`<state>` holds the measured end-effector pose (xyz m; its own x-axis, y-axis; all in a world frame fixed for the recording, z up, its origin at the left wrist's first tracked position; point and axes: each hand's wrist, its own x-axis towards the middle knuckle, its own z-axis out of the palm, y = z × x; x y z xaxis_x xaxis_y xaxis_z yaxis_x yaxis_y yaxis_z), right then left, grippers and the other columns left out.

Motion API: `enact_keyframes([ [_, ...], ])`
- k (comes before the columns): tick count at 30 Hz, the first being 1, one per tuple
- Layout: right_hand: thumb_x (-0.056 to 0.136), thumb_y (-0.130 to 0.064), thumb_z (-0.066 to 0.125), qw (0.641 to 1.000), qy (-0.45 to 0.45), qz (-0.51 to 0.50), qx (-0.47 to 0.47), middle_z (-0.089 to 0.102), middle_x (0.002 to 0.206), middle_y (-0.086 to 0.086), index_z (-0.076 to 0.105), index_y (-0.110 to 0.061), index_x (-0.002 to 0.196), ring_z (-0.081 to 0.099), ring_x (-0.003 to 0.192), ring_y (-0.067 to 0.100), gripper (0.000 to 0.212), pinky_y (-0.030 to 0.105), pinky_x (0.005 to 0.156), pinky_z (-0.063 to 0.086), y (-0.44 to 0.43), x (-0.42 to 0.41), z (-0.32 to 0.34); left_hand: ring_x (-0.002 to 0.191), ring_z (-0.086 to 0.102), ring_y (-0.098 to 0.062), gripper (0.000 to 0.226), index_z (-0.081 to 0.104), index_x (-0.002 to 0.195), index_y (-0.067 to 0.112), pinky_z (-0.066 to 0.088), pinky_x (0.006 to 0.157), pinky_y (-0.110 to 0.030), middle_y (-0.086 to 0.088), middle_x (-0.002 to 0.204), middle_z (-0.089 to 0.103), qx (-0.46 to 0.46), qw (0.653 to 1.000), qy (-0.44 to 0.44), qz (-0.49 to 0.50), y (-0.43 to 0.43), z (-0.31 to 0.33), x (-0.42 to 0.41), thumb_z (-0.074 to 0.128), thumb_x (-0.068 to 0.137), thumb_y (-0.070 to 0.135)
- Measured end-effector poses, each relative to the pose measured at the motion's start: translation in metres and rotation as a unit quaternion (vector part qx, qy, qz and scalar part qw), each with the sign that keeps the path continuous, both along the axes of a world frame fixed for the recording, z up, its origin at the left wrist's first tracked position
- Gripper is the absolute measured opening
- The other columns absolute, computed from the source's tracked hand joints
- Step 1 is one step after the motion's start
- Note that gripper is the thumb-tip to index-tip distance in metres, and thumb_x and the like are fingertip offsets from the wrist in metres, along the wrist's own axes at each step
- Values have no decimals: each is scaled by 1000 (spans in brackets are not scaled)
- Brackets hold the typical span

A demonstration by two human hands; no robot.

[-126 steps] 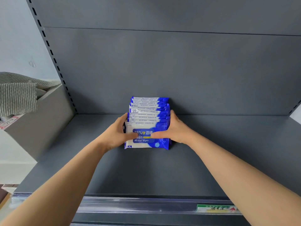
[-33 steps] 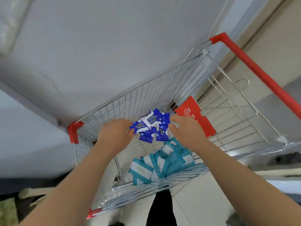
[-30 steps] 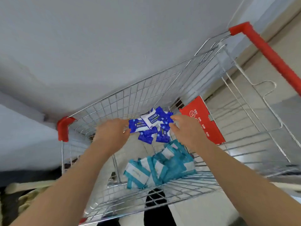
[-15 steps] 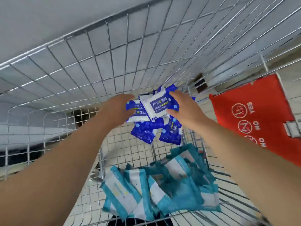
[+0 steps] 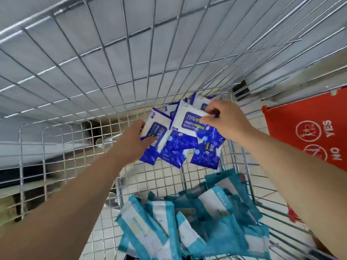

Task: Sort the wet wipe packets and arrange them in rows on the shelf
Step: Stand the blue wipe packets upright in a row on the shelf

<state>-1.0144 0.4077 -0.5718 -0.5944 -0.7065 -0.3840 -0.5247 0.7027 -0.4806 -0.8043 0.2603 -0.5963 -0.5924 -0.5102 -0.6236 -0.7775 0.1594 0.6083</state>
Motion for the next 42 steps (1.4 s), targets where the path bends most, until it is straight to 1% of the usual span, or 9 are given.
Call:
enact_keyframes([
  [3, 85, -25, 70, 989, -126, -77, -18, 68, 89, 9, 67, -9, 98, 60, 76, 22, 20, 33, 67, 48, 5, 19, 4, 87, 67, -18, 26, 46, 117, 20, 56, 77, -38, -1, 106, 66, 136, 978, 60, 149, 25, 15, 2, 58, 94, 20],
  [7, 92, -18, 61, 965, -243, -97, -26, 68, 98, 2, 66, -11, 109, 68, 85, 11, 19, 17, 66, 56, 5, 43, 4, 79, 65, -6, 32, 48, 111, 21, 52, 56, -15, 6, 94, 65, 138, 961, 103, 214, 47, 19, -13, 67, 87, 29],
  [10, 96, -16, 53, 992, -97, -68, -50, 63, 108, 1, 64, -11, 115, 60, 83, -4, 23, 6, 71, 45, 6, 36, 1, 80, 66, -13, 32, 46, 111, 22, 54, 56, -28, 2, 99, 64, 92, 968, 77, 220, 47, 13, -19, 67, 88, 28],
  [13, 90, -17, 61, 997, 72, -24, -19, 54, 121, 12, 52, -7, 126, 50, 115, 25, 38, 34, 93, 40, 9, 8, -10, 83, 67, -17, 34, 41, 114, 25, 56, 60, -33, 1, 103, 63, 72, 978, 56, 186, 40, 6, -10, 64, 89, 25],
  [16, 82, -28, 71, 995, 89, 10, 53, 52, 127, 15, 46, -8, 131, 45, 120, 31, 58, 37, 95, 38, 10, -7, -19, 81, 67, -12, 38, 36, 115, 30, 54, 56, -29, 4, 101, 62, 65, 978, 52, 193, 34, 4, 7, 64, 90, 21],
  [21, 82, -33, 71, 997, 35, -35, 52, 61, 98, 11, 60, -4, 99, 60, 89, 26, 35, 29, 62, 40, 12, -9, -21, 79, 63, -7, 27, 49, 111, 22, 46, 53, -23, 6, 95, 63, 46, 978, 28, 203, 32, 0, 22, 65, 89, 25],
  [25, 84, -28, 70, 998, -36, 4, 52, 48, 134, 13, 52, -7, 125, 50, 121, 27, 49, 39, 91, 49, 7, -9, -20, 79, 65, -7, 23, 51, 109, 26, 49, 56, -25, 11, 91, 63, 51, 980, 37, 191, 30, 3, 16, 63, 90, 30],
  [36, 82, -23, 72, 997, -17, -14, 68, 44, 73, -2, 51, -10, 82, 44, 61, 11, 25, 26, 50, 30, 7, 13, 12, 81, 61, -5, 30, 51, 116, 20, 47, 56, -24, 6, 97, 63, 27, 984, 38, 172, 28, 16, 26, 61, 91, 31],
  [42, 81, -22, 70, 997, -28, -59, -51, 46, 63, -2, 44, -20, 65, 42, 56, 15, 31, 29, 51, 28, 7, 57, 81, 80, 61, -12, 34, 53, 111, 16, 47, 59, -28, 3, 98, 64, -2, 982, 32, 187, 28, 80, 51, 64, 87, 39],
])
